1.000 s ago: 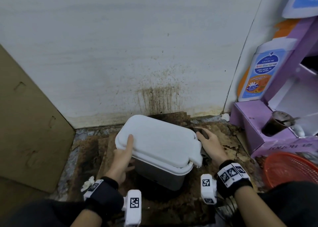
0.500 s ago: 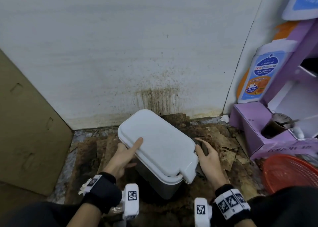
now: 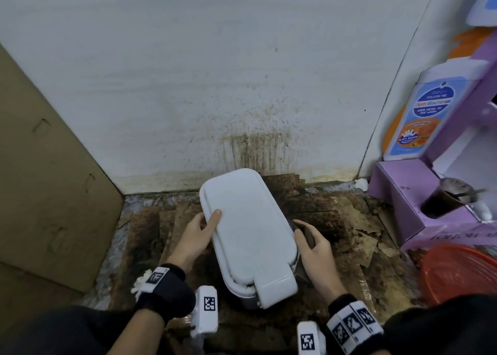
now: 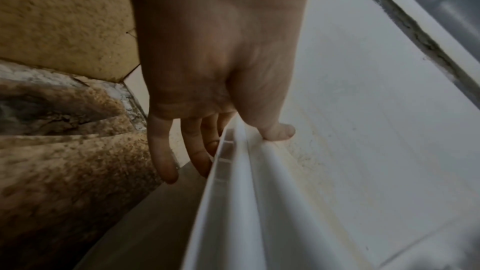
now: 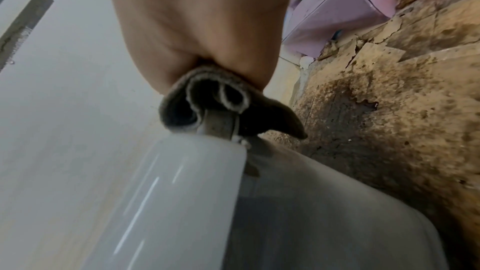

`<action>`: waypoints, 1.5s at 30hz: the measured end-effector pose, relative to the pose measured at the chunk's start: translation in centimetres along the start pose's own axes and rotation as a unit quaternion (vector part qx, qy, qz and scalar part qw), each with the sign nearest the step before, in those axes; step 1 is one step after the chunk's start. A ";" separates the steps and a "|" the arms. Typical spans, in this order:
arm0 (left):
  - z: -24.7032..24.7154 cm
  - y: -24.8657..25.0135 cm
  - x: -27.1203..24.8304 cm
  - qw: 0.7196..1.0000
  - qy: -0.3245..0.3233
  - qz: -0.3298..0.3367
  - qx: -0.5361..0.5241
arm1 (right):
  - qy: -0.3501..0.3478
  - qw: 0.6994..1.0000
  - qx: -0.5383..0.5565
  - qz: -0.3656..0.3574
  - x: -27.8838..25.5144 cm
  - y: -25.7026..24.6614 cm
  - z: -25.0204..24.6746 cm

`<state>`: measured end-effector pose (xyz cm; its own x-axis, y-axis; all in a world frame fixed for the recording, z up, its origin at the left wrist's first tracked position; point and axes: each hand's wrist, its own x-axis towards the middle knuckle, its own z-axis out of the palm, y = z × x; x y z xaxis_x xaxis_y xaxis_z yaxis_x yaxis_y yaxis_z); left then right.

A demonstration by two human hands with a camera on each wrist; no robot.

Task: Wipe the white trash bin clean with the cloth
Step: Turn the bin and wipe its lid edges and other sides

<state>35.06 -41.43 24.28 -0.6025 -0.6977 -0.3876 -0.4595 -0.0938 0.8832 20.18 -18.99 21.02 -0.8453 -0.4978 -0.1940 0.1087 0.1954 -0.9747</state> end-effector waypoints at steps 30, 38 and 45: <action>2.0 1.2 1.0 0.987 -0.086 0.034 0.129 | 0.056 0.993 0.104 0.015 0.1 -0.7 -0.1; 2.5 0.1 -0.7 0.947 0.072 0.106 0.296 | 0.038 0.982 0.180 0.046 0.4 -0.6 0.5; 4.7 0.4 -4.2 0.871 0.099 0.306 0.372 | -0.007 0.967 0.245 0.074 0.0 -0.7 2.9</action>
<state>34.36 -35.24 25.03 -0.7930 -0.5709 0.2127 -0.4322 0.7732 0.4641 21.63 -21.60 21.42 -0.7952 -0.5066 -0.3332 0.4653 -0.1576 -0.8710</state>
